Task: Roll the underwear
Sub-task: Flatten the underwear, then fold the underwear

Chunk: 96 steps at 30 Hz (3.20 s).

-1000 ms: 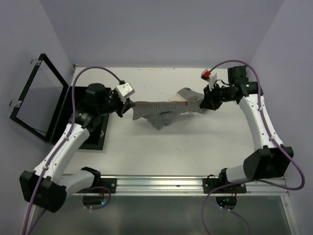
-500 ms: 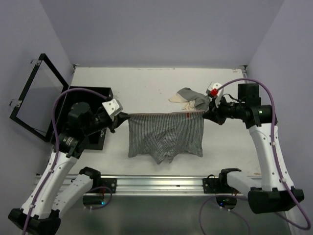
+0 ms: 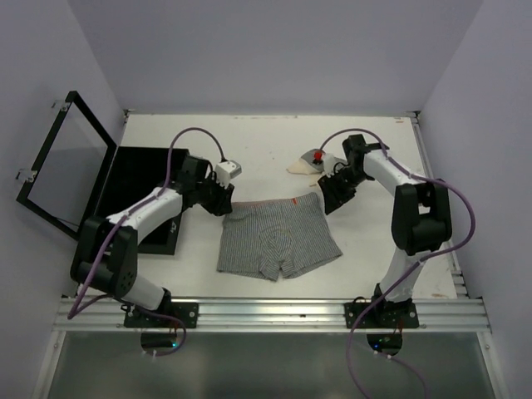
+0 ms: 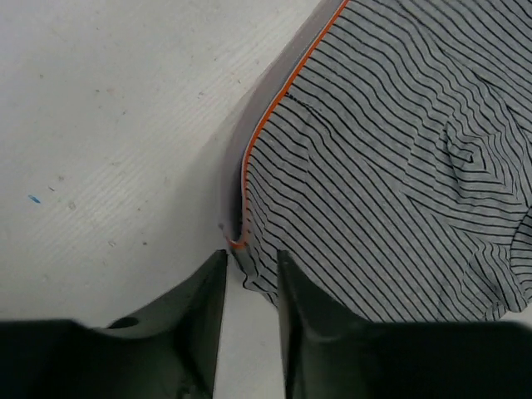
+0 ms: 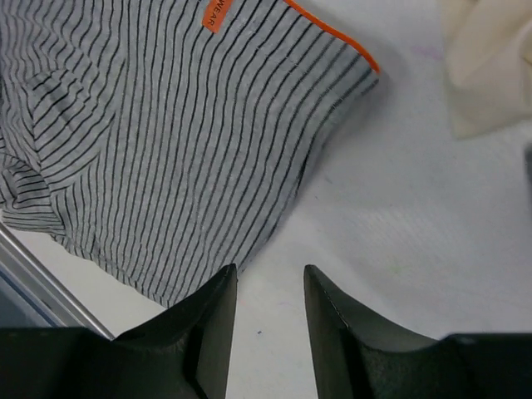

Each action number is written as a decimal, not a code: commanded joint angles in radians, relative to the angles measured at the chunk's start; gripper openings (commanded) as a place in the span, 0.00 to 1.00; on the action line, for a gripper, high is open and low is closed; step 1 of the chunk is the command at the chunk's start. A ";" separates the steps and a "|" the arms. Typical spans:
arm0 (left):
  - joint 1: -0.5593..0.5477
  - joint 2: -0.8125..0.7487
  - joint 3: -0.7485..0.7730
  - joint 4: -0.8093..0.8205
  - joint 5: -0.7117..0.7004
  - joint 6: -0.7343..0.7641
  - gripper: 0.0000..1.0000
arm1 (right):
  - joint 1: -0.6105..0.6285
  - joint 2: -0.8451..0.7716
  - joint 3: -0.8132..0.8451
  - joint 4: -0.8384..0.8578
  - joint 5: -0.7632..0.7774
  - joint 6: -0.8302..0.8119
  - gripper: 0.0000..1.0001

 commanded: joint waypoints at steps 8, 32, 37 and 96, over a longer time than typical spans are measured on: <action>-0.023 -0.237 -0.081 0.068 0.047 0.129 0.60 | 0.037 -0.152 -0.015 -0.041 -0.033 0.084 0.33; -0.038 0.010 0.098 -0.027 0.109 0.112 0.49 | 0.088 0.020 0.139 -0.011 -0.027 0.226 0.25; -0.038 0.087 0.163 -0.031 0.115 0.114 0.50 | 0.065 0.184 0.319 0.065 0.088 0.311 0.27; -0.031 0.574 0.742 -0.123 0.038 0.086 0.52 | 0.152 -0.113 -0.147 0.245 -0.195 0.410 0.05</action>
